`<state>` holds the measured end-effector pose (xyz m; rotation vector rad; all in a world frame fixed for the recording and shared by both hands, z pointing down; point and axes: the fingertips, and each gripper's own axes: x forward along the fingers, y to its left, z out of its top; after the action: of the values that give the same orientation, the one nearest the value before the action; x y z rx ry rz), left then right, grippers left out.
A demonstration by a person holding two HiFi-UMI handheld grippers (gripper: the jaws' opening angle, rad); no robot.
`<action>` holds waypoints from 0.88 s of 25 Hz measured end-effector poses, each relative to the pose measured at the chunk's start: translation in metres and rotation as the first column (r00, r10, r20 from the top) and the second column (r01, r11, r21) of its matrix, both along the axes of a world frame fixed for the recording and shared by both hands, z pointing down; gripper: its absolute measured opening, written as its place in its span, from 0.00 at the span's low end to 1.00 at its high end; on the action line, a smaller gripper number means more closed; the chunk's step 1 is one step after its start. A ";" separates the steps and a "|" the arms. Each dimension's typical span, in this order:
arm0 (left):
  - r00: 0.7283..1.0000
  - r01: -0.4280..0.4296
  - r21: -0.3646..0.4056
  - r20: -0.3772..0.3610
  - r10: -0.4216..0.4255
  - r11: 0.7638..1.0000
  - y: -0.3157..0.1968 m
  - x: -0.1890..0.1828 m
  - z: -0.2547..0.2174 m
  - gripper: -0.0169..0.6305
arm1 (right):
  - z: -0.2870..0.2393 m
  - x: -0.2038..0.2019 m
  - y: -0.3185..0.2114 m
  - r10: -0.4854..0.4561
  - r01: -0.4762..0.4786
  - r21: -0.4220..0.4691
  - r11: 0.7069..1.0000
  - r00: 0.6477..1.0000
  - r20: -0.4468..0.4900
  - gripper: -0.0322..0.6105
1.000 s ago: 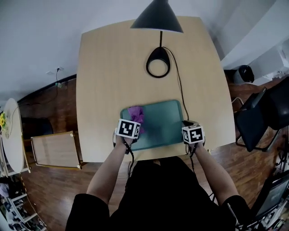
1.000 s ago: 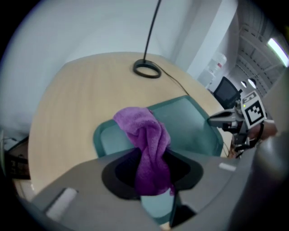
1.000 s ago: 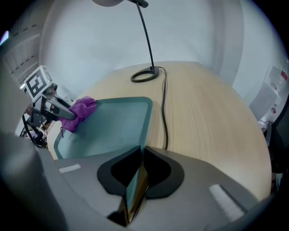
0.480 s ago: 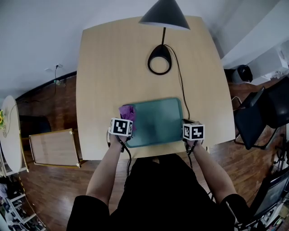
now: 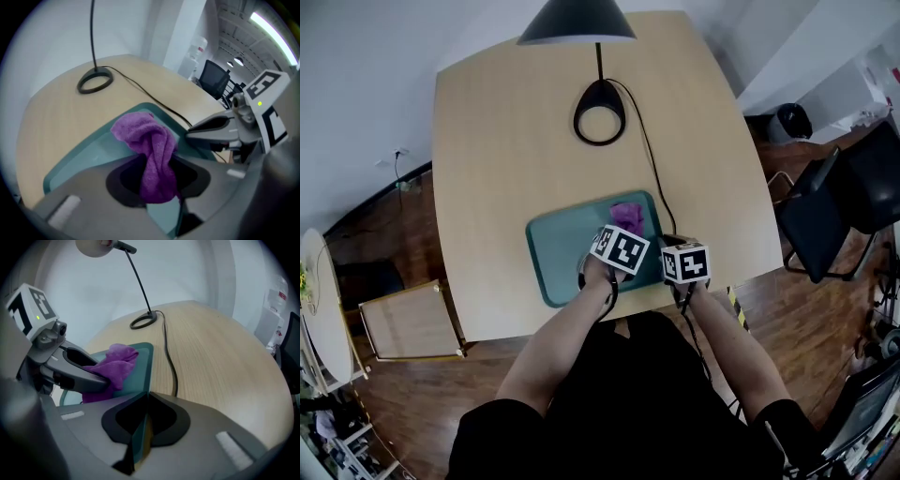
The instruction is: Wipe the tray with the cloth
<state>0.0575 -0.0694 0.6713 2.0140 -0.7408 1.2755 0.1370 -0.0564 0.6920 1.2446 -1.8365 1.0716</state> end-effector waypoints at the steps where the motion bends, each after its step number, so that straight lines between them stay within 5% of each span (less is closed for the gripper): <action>1: 1.000 -0.021 -0.002 -0.001 0.021 1.000 0.002 0.012 0.000 0.26 | -0.001 0.000 -0.001 0.000 0.000 0.003 1.000 1.000 0.003 0.08; 6: 0.998 -0.058 -0.020 -0.017 0.058 0.998 0.011 0.043 0.000 0.27 | -0.011 -0.002 -0.003 0.006 -0.006 0.013 1.000 1.000 0.023 0.08; 10: 0.999 -0.049 -0.022 -0.002 0.049 0.999 0.016 0.023 0.004 0.27 | -0.001 0.002 0.000 -0.027 0.027 0.008 1.000 1.000 0.000 0.08; 16: 0.992 0.106 0.002 0.061 -0.106 0.994 0.026 -0.091 0.009 0.27 | 0.010 0.014 0.000 -0.032 0.032 -0.010 0.999 0.999 -0.018 0.08; 22: 0.951 0.282 0.035 0.126 -0.284 0.959 0.041 -0.206 0.011 0.28 | 0.014 0.013 -0.002 -0.036 0.035 -0.029 0.999 0.999 -0.036 0.08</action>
<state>-0.1485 -0.0280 0.6828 1.7716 -1.0635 1.2395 0.1504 -0.0579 0.7061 1.2028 -1.8040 1.0451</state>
